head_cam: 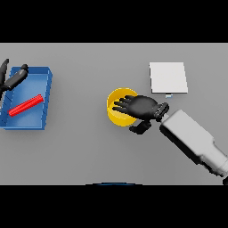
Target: Pick up the red beaker and tilt it to pour out 1 green nut into yellow bowl. Pick up the yellow bowl and place it on the metallic measuring scale.
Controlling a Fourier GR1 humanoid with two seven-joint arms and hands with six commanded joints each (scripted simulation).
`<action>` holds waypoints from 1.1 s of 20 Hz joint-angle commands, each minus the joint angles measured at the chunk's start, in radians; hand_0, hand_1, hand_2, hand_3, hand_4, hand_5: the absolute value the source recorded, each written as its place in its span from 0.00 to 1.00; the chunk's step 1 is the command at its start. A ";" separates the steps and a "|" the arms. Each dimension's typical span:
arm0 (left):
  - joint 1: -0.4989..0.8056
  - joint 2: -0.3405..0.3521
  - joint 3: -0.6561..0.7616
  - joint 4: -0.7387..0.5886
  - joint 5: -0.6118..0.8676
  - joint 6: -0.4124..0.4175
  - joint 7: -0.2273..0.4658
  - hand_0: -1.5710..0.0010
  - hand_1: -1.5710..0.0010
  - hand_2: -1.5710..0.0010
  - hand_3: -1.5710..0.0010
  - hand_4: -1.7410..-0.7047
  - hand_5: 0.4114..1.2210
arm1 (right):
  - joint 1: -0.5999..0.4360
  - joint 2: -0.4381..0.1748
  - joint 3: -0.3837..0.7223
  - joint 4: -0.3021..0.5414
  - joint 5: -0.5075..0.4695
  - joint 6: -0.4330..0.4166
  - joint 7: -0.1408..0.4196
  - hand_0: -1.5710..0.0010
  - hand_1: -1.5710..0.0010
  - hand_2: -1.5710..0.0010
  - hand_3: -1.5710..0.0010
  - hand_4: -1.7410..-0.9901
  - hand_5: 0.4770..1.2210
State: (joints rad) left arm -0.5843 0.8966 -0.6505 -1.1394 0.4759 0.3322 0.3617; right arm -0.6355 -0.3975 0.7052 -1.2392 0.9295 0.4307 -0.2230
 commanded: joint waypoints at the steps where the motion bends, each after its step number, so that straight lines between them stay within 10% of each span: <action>1: 0.006 0.004 0.001 -0.003 0.004 -0.004 -0.002 1.00 1.00 1.00 1.00 0.98 0.34 | -0.019 0.007 0.009 0.023 0.005 0.006 -0.007 1.00 1.00 1.00 1.00 0.63 0.33; 9: 0.018 0.019 0.005 -0.029 0.006 0.002 -0.017 1.00 1.00 1.00 1.00 0.99 0.34 | -0.052 0.057 0.008 0.088 -0.015 0.072 0.035 1.00 0.99 0.99 0.97 0.54 0.45; 15: 0.018 0.020 0.006 -0.029 0.010 -0.003 -0.018 1.00 1.00 1.00 1.00 0.99 0.35 | -0.046 0.043 0.021 0.075 -0.007 0.075 0.021 0.33 0.36 0.45 0.63 0.25 0.81; 22: 0.024 0.028 -0.001 -0.051 0.006 0.001 -0.015 1.00 1.00 1.00 1.00 0.99 0.35 | -0.042 0.026 0.027 0.057 -0.023 0.038 0.005 0.07 0.07 0.19 0.22 0.06 0.96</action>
State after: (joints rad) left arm -0.5600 0.9246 -0.6511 -1.1902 0.4815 0.3329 0.3465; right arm -0.6776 -0.3721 0.7324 -1.1817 0.9055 0.4685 -0.2180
